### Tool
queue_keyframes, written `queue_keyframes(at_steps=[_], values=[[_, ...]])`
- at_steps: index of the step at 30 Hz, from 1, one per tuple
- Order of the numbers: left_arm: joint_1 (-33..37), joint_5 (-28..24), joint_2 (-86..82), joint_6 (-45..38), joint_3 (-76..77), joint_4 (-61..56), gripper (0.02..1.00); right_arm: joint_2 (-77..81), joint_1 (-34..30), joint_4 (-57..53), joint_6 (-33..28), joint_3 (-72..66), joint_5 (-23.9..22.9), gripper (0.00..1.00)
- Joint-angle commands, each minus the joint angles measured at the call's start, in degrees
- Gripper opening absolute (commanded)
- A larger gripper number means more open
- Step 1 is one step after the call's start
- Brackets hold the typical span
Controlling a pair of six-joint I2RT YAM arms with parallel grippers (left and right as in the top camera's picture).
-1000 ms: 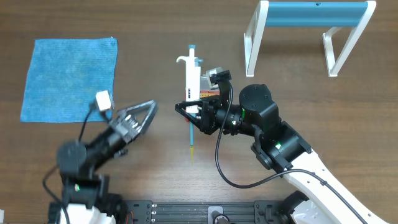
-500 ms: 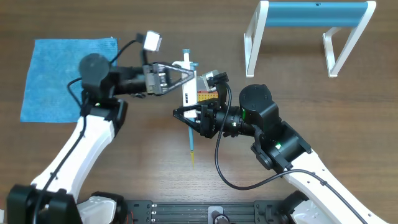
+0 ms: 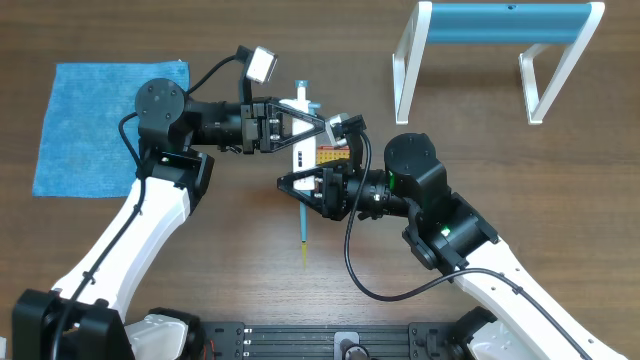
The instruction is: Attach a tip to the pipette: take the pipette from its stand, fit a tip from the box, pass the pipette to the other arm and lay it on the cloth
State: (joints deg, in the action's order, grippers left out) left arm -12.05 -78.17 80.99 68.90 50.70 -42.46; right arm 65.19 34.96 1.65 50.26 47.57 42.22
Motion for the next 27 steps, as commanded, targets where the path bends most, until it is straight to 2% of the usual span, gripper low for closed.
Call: queue_keyframes(at_steps=[1,3,6,12,14,17,18,21,22,24,25,27], values=[[0.1,1.4,0.8,-0.4,0.2,1.1,0.027,-0.8,-2.0,0.7,-4.0,1.0,-0.5,0.082],[0.1,1.4,0.8,-0.4,0.2,1.1,0.027,-0.8,-3.2,0.7,-4.2,1.0,-0.5,0.08],[0.1,1.4,0.8,-0.4,0.2,1.1,0.027,-0.8,-4.7,0.5,-4.7,1.0,-0.5,0.809],[2.5,1.4,0.9,-0.4,0.2,1.4,0.027,-0.9,-10.8,-9.0,-9.7,1.0,-0.3,0.838],[4.2,1.4,1.1,-0.9,0.2,2.4,0.029,-0.9,-14.0,-11.1,-11.8,1.0,1.5,0.836],[7.5,4.2,2.0,-6.9,0.2,8.8,0.027,-1.2,-20.6,-12.4,-13.5,1.1,4.5,0.84],[8.3,6.6,2.3,-10.0,0.2,12.8,0.027,-1.6,-23.1,-12.9,-14.7,1.2,5.6,0.838],[10.2,19.7,3.0,-20.6,0.2,30.2,0.029,-3.8,-31.4,-14.3,-17.8,1.3,7.5,0.84],[10.9,26.9,3.0,-23.9,0.2,37.5,0.027,-4.7,-34.0,-14.3,-18.3,1.6,9.4,0.84],[11.8,40.3,3.0,-25.0,0.3,48.4,0.027,-6.9,-38.7,-14.8,-18.8,3.2,12.5,0.84],[12.3,43.5,3.0,-25.1,0.8,52.3,0.025,-7.8,-40.4,-15.8,-19.3,4.4,12.8,0.842],[13.9,45.2,3.0,-27.8,3.2,59.6,0.025,-9.6,-43.7,-21.3,-22.1,8.7,11.6,0.842]])
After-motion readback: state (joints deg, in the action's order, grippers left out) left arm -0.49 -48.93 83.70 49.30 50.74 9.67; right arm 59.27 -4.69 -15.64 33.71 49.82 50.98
